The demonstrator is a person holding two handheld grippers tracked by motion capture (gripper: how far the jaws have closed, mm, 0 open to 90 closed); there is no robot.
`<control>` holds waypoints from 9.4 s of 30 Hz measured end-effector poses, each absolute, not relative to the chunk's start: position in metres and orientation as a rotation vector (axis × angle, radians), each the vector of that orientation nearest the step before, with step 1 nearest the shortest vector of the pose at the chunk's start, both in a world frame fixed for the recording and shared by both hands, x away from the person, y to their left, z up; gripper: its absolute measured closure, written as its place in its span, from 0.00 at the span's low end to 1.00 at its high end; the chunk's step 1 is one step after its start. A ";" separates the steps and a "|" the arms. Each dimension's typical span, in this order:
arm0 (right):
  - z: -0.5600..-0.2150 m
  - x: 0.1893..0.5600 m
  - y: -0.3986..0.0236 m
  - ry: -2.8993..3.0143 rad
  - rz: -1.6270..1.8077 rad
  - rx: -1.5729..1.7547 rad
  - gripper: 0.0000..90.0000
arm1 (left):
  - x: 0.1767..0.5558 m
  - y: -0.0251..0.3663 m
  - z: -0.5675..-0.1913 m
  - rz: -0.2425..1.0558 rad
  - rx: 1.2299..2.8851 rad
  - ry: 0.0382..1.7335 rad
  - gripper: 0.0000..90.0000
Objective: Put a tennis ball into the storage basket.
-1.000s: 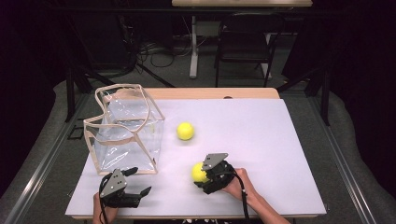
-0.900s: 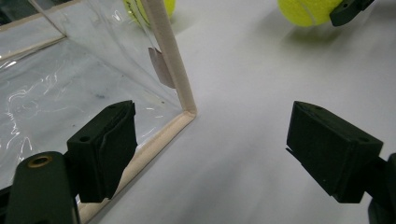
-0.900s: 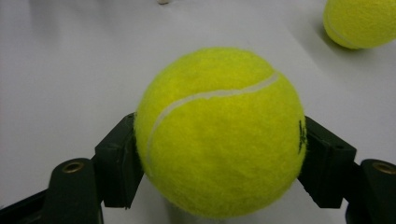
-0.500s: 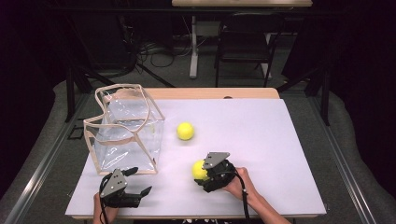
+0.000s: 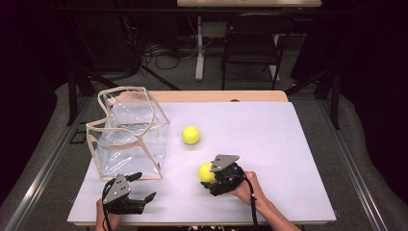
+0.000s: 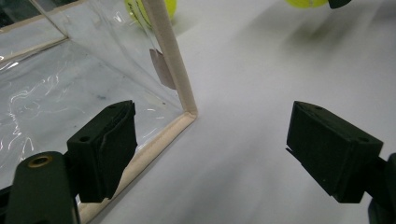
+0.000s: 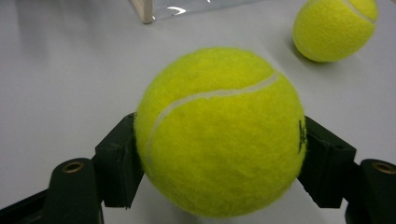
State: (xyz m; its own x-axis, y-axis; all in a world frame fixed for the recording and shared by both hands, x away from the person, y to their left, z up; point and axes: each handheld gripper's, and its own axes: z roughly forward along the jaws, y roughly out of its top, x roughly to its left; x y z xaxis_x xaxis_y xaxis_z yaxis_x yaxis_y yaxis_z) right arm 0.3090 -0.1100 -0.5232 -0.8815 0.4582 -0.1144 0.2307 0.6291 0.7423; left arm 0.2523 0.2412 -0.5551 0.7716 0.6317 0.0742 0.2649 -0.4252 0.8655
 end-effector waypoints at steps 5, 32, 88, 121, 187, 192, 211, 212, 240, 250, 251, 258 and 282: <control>-0.520 0.310 -0.112 2.544 1.120 0.567 0.29 | 0.252 0.240 -0.555 0.490 2.018 0.671 0.18; -0.497 0.321 -0.113 2.477 1.142 0.590 0.29 | 0.252 0.240 -0.555 0.491 2.019 0.666 0.18; -0.455 0.355 -0.092 2.423 1.155 0.533 0.29 | 0.253 0.240 -0.555 0.490 2.019 0.669 0.18; -0.440 0.374 -0.083 2.410 1.173 0.530 0.29 | 0.253 0.240 -0.555 0.493 2.015 0.665 0.18; -0.389 0.406 -0.043 2.382 1.169 0.463 0.30 | 0.252 0.239 -0.555 0.492 2.010 0.663 0.18; -0.386 0.408 -0.040 2.384 1.167 0.462 0.30 | 0.253 0.240 -0.555 0.492 2.010 0.664 0.18; -0.372 0.416 -0.033 2.373 1.145 0.456 0.30 | 0.253 0.240 -0.555 0.490 2.013 0.664 0.18; -0.371 0.416 -0.033 2.372 1.143 0.450 0.30 | 0.253 0.240 -0.555 0.493 2.011 0.663 0.18; -0.346 0.425 -0.008 2.354 1.135 0.428 0.30 | 0.253 0.240 -0.555 0.488 2.013 0.662 0.18; -0.340 0.428 -0.002 2.350 1.127 0.425 0.30 | 0.253 0.240 -0.555 0.492 2.014 0.659 0.18; -0.340 0.428 -0.001 2.348 1.132 0.424 0.30 | 0.253 0.240 -0.555 0.492 2.014 0.659 0.18; -0.336 0.430 0.005 2.349 1.127 0.415 0.30 | 0.253 0.240 -0.555 0.489 2.012 0.660 0.18; -0.331 0.434 0.026 2.350 1.155 0.393 0.30 | 0.253 0.241 -0.555 0.493 2.012 0.659 0.18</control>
State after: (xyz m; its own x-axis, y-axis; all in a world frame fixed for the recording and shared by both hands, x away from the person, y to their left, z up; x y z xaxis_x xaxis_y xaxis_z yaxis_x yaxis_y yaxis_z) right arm 0.4337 0.0257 -0.3309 -0.8391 0.4544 -0.2989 0.0410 0.6009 0.7983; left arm 0.2528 0.2412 -0.5547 0.7752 0.6267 0.0792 0.2530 -0.4229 0.8701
